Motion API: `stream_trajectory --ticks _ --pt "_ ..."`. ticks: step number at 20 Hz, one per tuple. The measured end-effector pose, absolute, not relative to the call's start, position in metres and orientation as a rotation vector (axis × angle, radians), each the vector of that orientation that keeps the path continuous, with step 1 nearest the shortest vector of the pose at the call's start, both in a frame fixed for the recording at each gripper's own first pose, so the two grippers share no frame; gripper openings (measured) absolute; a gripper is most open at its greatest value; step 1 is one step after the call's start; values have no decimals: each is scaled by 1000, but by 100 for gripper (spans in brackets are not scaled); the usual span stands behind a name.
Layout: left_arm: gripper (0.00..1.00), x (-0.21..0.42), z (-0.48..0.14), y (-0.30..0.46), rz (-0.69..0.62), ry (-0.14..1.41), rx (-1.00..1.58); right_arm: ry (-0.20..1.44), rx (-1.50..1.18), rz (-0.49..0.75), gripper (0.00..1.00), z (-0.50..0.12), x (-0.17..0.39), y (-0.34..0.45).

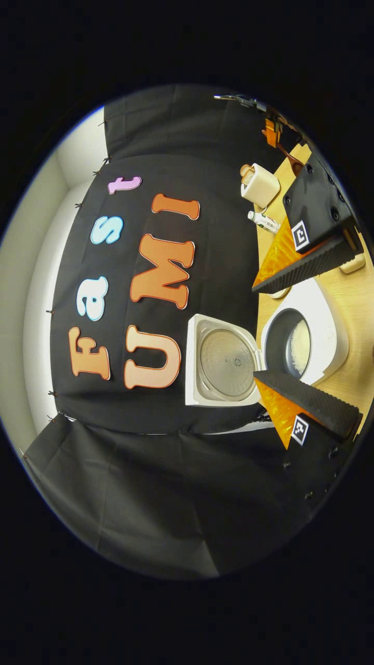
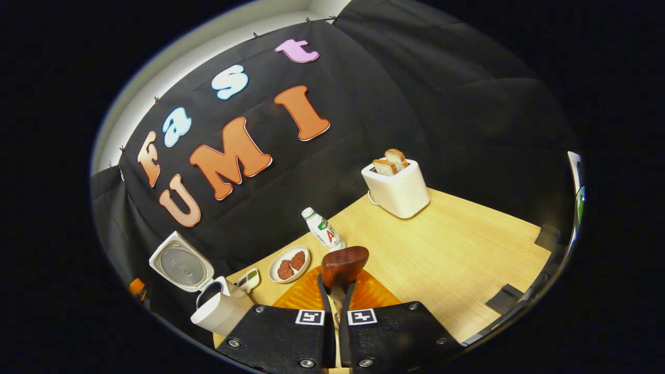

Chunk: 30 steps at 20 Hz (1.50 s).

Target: Close the left gripper, press the button to open the rice cooker; take a wooden spoon from the chopstick holder with the right hand, scoop a spoonful of rice and pour it into the rice cooker, then put the wooden spoon back into the chopstick holder.

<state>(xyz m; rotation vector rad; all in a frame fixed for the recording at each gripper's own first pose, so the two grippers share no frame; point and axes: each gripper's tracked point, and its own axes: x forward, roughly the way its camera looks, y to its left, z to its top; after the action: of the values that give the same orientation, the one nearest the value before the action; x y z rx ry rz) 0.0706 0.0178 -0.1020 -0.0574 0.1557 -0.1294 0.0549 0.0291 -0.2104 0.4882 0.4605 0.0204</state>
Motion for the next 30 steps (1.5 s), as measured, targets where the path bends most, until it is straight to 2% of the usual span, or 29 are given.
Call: stream_trajectory --ticks 11,13,17,21,22,24,30 --pt "100 65 -97 19 -117 165 -51 584 412 44 2 -285 53 53" --pt "99 67 -95 23 -104 165 -54 576 428 41 6 -284 55 52" --pt "100 73 -86 31 -84 149 -72 590 424 -25 21 -286 53 34" --pt "99 92 -67 41 -53 125 -74 586 375 -81 65 -278 45 14" --pt "99 100 -60 42 -50 120 -82 578 356 -97 89 -273 43 8" --pt "100 119 -43 47 -35 96 -81 555 328 -116 95 -260 41 1" --pt "99 198 12 50 -13 11 -37 517 296 -149 95 -234 33 -13"
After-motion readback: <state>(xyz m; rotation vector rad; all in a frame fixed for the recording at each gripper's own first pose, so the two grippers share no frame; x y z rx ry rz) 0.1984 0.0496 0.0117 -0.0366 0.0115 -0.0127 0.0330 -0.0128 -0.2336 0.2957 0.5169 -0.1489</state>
